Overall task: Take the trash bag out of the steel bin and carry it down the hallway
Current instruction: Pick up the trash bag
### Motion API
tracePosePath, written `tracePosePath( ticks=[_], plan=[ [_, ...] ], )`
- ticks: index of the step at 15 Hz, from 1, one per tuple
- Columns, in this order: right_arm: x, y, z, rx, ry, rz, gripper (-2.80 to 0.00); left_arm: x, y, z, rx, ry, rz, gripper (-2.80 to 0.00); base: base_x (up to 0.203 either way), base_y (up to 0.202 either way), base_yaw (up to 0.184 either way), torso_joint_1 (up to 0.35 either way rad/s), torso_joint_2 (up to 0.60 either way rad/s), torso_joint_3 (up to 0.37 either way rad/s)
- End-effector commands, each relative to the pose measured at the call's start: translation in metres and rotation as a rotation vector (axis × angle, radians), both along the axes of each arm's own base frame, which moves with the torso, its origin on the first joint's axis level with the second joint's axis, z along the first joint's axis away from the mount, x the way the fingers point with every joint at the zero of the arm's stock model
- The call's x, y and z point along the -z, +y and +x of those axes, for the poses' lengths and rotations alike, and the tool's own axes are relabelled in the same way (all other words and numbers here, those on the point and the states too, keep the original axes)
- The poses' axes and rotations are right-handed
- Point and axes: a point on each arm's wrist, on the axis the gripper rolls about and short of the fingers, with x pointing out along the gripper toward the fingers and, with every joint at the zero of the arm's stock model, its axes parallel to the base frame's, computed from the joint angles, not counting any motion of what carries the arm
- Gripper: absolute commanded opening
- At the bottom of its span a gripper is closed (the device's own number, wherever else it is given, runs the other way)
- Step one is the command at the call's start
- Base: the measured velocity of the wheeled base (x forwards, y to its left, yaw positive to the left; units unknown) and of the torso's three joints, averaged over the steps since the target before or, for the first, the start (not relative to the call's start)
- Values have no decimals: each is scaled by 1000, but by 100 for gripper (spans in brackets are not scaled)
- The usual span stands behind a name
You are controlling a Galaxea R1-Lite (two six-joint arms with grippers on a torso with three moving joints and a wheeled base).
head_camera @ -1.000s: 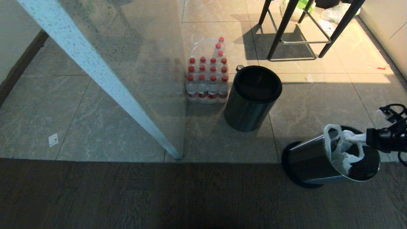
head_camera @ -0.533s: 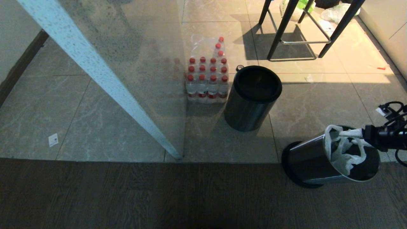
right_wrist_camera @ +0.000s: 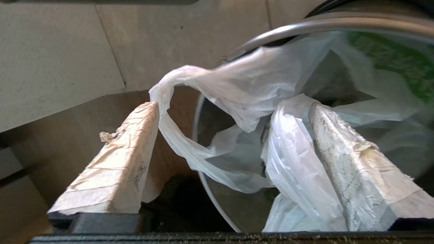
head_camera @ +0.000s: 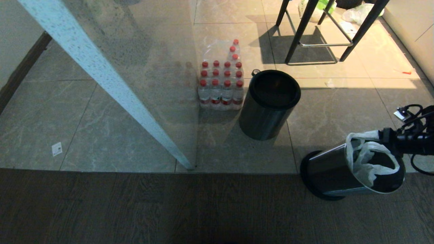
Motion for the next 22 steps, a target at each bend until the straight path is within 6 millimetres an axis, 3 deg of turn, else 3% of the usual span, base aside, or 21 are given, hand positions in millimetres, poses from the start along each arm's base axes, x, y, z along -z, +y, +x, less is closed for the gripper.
tracePosePath(
  ticks=[1,5,14,15,22],
  plan=[
    [4,4,4,-19,5,8,0,0,0,0,-1,0,0,-280,0,0,0,0,0,0],
    [11,13,15,-50,6,9,0,0,0,0,-1,0,0,-280,0,0,0,0,0,0],
    [18,6,26,-16,-2,-79,0,0,0,0,-1,0,0,-280,0,0,0,0,0,0],
    [19,5,26,-17,-2,-83,-280,0,0,0,-1,0,0,-280,0,0,0,0,0,0],
    [7,3,17,-1,-16,-97,-280,0,0,0,-1,0,0,-280,0,0,0,0,0,0]
  ],
)
